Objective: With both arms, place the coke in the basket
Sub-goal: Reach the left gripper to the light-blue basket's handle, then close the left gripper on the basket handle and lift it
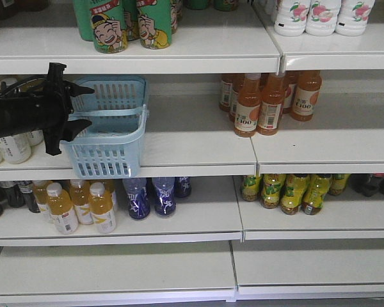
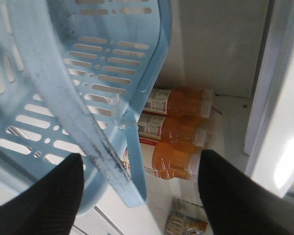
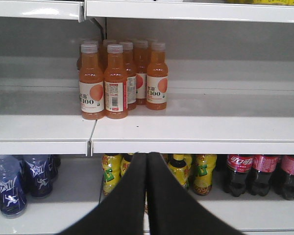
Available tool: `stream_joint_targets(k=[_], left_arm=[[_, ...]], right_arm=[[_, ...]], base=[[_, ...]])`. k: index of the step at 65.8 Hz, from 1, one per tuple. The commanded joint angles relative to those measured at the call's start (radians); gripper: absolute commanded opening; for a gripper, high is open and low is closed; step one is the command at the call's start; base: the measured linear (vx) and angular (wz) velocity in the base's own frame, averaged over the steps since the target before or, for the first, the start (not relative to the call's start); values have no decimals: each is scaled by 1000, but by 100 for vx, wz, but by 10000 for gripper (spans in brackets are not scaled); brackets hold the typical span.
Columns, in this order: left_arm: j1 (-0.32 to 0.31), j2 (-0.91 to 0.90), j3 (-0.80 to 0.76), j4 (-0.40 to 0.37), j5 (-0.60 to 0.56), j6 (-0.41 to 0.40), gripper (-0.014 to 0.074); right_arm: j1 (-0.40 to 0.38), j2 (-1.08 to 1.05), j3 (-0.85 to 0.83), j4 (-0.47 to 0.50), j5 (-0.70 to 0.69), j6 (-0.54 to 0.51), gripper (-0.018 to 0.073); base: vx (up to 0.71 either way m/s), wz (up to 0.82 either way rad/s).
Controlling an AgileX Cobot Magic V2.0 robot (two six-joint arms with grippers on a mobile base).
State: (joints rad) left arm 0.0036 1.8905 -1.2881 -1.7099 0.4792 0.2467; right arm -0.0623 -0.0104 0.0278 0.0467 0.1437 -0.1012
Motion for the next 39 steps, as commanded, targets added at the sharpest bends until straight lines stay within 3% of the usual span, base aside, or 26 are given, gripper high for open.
stream_joint_targets(k=[1,20,30,37,39], left_arm=[[-12,-26,-53,-78,27,-21,486],[-12,63,-167,-78,26,-36,435],[-12,95,-191,-78,57,-15,209],[-12,98,-187,-73,121,77,-12],[-12,98,-187,-75,147,105,-9]], right_arm=[[-6,-13,8,-1,-74,-6,-10],[-6,-13,8,-1,-74,-6,-10],[-6,-13,8,-1,-74,-6,-10],[-6,-13,8,-1,-74,-6,-10],[-6,-13,8,-1,-74,-6,-10]], base=[[0,0],[0,0],[0,0],[0,0],[0,0]])
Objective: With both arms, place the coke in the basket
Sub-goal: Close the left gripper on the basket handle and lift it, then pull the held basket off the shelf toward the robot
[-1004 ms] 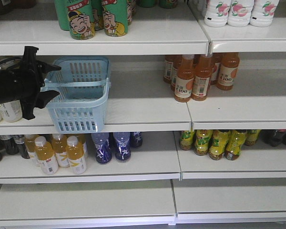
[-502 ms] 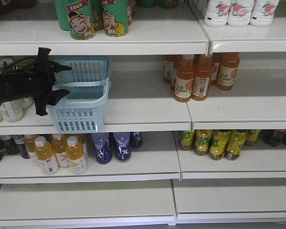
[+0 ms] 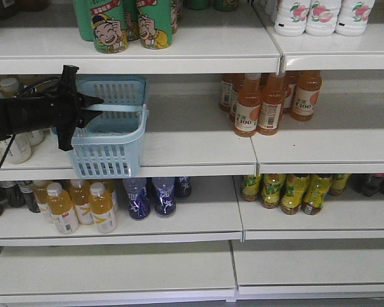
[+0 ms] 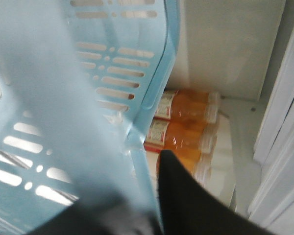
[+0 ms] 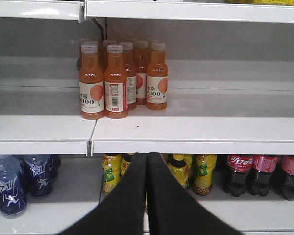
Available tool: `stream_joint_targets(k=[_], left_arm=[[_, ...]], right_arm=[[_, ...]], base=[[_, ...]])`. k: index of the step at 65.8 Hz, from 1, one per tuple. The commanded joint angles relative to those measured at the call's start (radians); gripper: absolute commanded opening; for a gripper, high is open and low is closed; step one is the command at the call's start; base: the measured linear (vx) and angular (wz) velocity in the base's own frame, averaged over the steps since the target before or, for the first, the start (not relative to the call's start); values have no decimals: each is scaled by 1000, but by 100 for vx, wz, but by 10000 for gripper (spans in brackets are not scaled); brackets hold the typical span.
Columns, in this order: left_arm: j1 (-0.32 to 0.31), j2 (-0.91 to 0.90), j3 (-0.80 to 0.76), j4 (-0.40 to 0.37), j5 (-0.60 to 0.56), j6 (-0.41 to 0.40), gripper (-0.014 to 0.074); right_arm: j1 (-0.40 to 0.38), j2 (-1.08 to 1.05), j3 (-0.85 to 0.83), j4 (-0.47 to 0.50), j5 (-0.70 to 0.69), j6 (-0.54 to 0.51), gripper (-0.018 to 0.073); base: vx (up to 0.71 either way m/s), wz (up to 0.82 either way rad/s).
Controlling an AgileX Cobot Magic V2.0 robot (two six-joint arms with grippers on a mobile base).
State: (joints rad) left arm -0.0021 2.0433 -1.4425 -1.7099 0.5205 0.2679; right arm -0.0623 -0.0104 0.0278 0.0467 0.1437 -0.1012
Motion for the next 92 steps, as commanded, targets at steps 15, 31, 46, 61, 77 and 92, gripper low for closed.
stream_joint_targets(k=[15,31,46,61,77,92], left_arm=[[-6,-67,-29,-73,366,222,-8],[-6,-215,166,-73,472,319,-8],[-6,-392,369,-75,669,442,-8],[-6,-574,529,-14,698,474,-7],[-7,-689,658,165,729,468,-7],[-24,-726,837,199,729,472,-7]], right_arm=[[-6,-13,8,-1,-74,-6,-10],[-6,-13,8,-1,-74,-6,-10],[-6,-13,8,-1,-74,-6,-10],[-6,-13,8,-1,-74,-6,-10],[-6,-13,8,-1,-74,-6,-10],[-6,-13,8,-1,-74,-6,-10]], base=[[0,0],[0,0],[0,0],[0,0],[0,0],[0,0]])
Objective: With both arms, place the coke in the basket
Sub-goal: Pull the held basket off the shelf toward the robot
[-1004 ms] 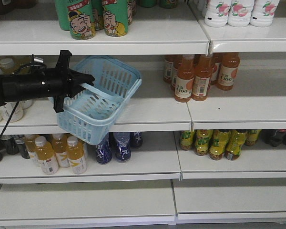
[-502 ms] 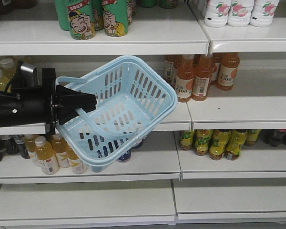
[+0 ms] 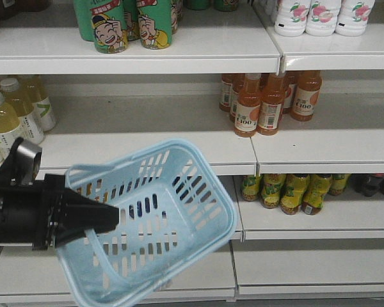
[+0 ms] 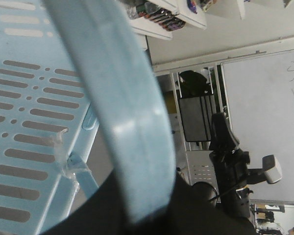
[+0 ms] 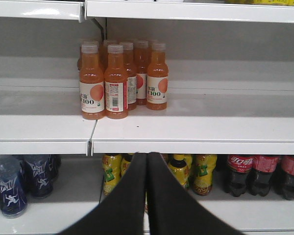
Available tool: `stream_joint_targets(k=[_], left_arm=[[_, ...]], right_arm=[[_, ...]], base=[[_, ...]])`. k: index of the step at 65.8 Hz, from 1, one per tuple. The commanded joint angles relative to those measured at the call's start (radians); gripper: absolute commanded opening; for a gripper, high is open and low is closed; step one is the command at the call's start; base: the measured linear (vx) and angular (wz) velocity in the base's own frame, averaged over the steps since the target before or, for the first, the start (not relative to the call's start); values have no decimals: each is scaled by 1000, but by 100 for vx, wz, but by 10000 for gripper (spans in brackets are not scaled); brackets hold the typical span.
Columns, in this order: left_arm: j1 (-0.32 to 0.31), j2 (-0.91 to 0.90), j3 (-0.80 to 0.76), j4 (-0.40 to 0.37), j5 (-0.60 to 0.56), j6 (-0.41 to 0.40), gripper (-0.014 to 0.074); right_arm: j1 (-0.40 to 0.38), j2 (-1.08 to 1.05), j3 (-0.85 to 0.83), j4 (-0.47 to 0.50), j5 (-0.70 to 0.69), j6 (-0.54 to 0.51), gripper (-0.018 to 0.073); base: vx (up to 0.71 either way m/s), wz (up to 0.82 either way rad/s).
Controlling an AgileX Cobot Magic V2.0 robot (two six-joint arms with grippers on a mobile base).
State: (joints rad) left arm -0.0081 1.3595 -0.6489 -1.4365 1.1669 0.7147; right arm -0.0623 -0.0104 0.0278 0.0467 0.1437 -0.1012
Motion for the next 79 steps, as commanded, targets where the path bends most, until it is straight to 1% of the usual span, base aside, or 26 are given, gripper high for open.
stream_joint_targets(k=[1,7,15,19,31,42,55,79], left_arm=[[-22,-42,55,-75,83,33,-7],[-46,-42,126,-87,83,83,-7],[-64,-42,174,-122,79,151,-7],[-73,-42,184,-113,62,153,-7],[-99,-42,194,-50,19,148,-7],[-134,-42,194,-61,-27,147,-7],[-162,-42,194,-60,-43,130,-7],[-163,-42,194,-67,-64,130,-7]], right_arm=[[-6,-13,8,-1,-74,-6,-10],[-6,-13,8,-1,-74,-6,-10],[-6,-13,8,-1,-74,-6,-10],[-6,-13,8,-1,-74,-6,-10],[-6,-13,8,-1,-74,-6,-10],[-6,-13,8,-1,-74,-6,-10],[-6,-13,8,-1,-74,-6,-10],[-6,-13,8,-1,-74,-6,-10]], base=[[0,0],[0,0],[0,0],[0,0],[0,0],[0,0],[0,0],[0,0]])
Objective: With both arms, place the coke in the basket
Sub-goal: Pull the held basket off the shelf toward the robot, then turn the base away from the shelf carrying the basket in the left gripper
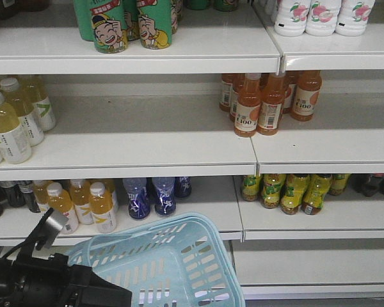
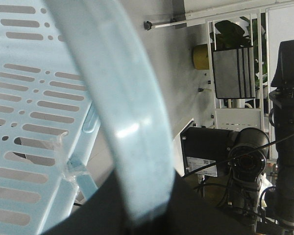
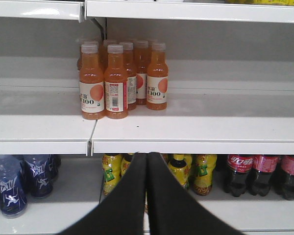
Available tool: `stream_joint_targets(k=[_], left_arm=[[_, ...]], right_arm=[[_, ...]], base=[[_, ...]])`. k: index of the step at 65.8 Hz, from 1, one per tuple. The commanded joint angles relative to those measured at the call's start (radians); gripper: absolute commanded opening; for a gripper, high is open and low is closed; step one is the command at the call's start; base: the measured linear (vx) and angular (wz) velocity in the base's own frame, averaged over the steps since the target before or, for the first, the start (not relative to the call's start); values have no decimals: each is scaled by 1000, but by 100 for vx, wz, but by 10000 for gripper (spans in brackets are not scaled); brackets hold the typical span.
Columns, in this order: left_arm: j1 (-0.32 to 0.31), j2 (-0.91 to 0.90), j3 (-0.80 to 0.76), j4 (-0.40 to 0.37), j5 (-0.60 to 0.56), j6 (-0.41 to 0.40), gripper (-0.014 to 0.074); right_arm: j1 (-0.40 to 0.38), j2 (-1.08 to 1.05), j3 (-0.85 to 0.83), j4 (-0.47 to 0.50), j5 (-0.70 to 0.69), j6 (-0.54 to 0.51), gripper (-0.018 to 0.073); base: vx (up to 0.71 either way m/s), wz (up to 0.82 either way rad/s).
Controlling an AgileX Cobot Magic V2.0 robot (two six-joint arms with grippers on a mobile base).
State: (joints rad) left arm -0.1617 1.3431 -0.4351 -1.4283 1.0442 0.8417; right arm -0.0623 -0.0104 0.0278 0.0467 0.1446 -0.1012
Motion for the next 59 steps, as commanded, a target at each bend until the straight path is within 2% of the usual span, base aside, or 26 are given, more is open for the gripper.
stream_joint_targets(k=[1,59], left_arm=[[-10,-26,-20,-75,58,3,-7],[-10,-26,-20,-75,58,3,-7]], right_arm=[[-6,-13,8,-1,-75,-6,-10],[-6,-13,8,-1,-75,-6,-10]], base=[[0,0],[0,0]])
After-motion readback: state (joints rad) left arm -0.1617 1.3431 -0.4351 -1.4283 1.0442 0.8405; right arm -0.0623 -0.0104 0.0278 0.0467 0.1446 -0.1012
